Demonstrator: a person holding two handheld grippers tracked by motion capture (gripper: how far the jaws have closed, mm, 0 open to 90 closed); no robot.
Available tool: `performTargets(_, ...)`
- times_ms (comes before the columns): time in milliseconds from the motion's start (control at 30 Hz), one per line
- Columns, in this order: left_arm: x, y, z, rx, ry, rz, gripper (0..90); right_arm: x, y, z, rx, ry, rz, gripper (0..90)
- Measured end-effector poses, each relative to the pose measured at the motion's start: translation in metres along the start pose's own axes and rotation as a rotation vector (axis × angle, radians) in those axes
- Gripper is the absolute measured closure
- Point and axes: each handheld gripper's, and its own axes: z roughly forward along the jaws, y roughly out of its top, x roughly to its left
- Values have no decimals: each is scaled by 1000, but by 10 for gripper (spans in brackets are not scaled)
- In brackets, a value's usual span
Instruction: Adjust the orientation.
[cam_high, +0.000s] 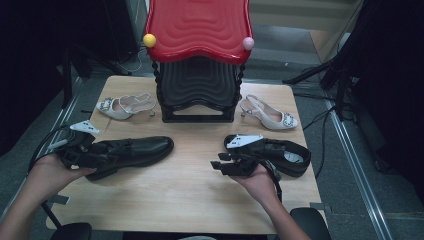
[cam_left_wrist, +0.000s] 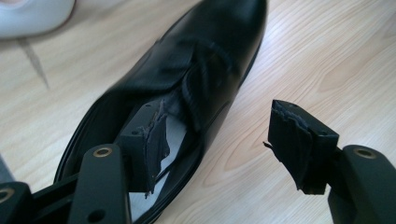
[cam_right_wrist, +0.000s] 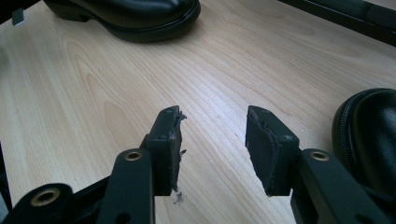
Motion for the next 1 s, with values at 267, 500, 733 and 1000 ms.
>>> performTargets(267,10,-4,28,91,-2,3,456,2,0,2,13,-2,-14,569)
performTargets(500,11,3,45,112,-47,28,513,2,-1,3,23,-7,-10,564)
performTargets(733,9,9,55,115,-93,66,596,2,-1,5,29,-11,-18,561)
performTargets(1000,11,10,51,73,-158,78,778,3,-1,4,25,-10,-19,562)
